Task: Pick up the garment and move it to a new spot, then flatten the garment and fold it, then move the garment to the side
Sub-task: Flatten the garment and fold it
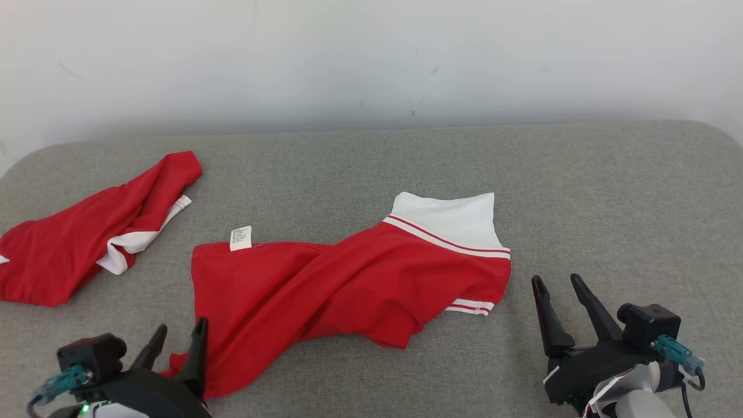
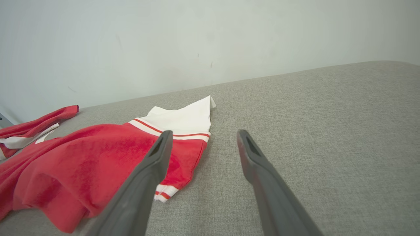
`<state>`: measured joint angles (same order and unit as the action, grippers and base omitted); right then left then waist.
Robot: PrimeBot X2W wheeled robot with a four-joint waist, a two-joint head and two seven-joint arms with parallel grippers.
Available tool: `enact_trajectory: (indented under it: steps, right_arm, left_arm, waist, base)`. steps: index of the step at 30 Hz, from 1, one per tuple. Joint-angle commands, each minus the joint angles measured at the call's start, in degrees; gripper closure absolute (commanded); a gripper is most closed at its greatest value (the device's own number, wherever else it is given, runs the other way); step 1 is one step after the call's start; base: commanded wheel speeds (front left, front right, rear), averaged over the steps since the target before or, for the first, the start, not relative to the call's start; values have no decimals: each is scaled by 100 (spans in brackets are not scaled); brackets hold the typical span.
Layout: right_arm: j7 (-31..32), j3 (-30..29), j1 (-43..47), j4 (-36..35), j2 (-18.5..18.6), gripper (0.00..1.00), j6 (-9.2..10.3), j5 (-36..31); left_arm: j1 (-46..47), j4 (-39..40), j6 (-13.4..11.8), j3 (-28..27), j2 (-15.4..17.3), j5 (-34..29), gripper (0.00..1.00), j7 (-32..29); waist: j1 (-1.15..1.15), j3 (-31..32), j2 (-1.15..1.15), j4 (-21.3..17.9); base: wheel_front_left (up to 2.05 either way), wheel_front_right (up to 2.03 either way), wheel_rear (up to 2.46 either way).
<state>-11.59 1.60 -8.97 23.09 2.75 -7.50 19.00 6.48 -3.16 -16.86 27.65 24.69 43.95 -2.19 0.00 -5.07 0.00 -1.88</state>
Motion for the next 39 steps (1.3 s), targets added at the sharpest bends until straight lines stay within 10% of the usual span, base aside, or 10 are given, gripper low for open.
enact_trajectory:
  steps: [1,10,28,39]
  right_arm:
    - [18,-31,26,-30,26,0,2,-66]
    - [183,-88,103,-139,26,0,2,-102]
    - [292,-204,262,-204,28,0,2,-9]
    - [230,-368,444,-179,27,0,2,71]
  left_arm:
    - [-49,76,8,-61,-8,1,0,142]
    - [73,491,267,-300,-295,-352,0,1516]
    - [-303,209,936,-1070,-1035,-1336,0,1747]
    - [-462,-305,1549,-996,-856,-1833,0,1747]
  waist:
    - [0,8,0,7]
    - [0,81,0,120]
    - [0,393,0,211]
    - [0,643,0,233]
  base:
    - [0,0,0]
    - [0,0,0]
    - [0,0,0]
    - [0,0,0]
